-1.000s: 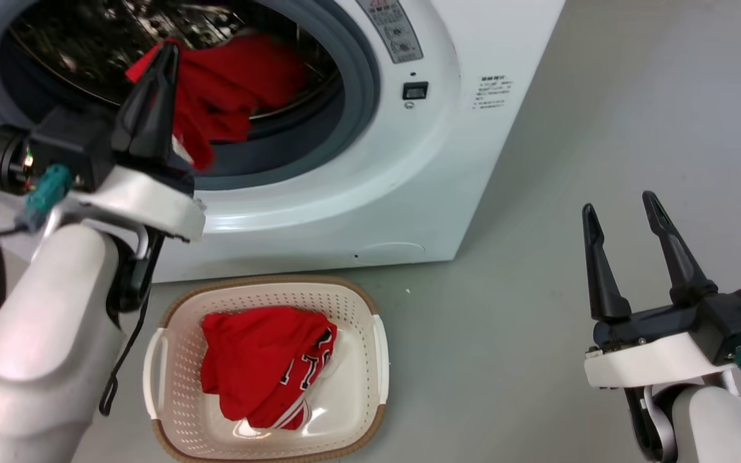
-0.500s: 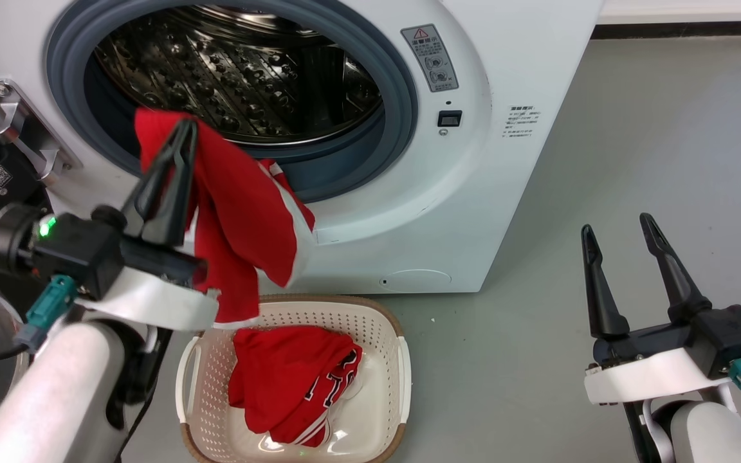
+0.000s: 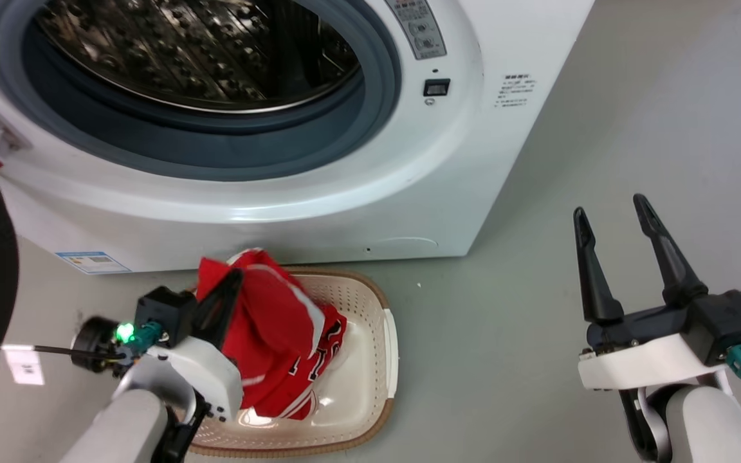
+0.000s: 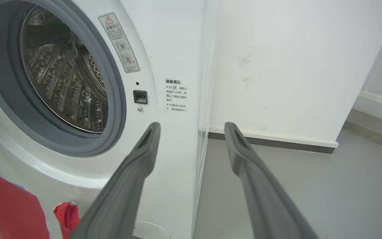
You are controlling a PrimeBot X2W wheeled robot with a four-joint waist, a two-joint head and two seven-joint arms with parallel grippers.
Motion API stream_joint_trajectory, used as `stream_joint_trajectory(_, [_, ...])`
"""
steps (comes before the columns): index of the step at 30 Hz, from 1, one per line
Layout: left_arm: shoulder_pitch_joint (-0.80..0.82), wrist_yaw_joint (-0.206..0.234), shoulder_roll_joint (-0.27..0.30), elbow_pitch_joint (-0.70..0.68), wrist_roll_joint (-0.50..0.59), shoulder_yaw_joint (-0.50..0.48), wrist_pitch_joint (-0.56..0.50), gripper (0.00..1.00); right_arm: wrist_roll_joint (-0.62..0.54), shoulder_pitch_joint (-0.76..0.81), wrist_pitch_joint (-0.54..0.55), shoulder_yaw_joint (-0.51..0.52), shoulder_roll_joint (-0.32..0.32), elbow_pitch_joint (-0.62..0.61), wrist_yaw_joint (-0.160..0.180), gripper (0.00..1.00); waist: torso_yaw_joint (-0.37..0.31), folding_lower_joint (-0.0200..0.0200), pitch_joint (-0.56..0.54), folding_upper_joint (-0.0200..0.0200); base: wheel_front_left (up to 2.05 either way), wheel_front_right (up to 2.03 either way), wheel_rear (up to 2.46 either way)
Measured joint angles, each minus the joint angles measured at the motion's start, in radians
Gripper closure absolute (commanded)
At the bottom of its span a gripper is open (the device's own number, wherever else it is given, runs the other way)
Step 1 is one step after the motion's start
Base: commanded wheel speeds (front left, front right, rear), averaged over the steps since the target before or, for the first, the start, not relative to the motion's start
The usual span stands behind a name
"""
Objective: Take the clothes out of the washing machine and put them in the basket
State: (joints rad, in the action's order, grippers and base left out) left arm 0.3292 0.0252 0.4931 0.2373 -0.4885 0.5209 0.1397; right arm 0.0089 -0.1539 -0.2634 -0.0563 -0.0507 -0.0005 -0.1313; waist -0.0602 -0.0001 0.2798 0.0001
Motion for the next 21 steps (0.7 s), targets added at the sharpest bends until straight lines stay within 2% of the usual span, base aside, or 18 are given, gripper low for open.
stream_joint_trajectory(4, [0.016, -0.041, -0.040, 0.175, -0.009, 0.028, 0.015, 1.00, -0.001, -0.020, 0.000, 0.001, 0.000, -0.007, 0.000, 0.00, -0.022, 0.0001, 0.043, 0.0000, 0.00, 0.00, 0.00])
stream_joint_trajectory(11, [0.123, -0.087, -0.103, 0.449, -0.010, 0.051, 0.049, 1.00, 0.000, -0.051, 0.000, -0.002, 0.000, -0.027, 0.000, 0.00, -0.070, 0.0001, 0.132, 0.0000, 0.00, 0.00, 0.00])
stream_joint_trajectory(21, [0.278, -0.104, -0.139, 0.797, -0.021, 0.036, 0.086, 1.00, 0.032, -0.094, 0.000, -0.025, -0.001, -0.061, 0.000, 0.00, -0.159, 0.0002, 0.275, 0.0000, 0.00, 0.00, 0.00])
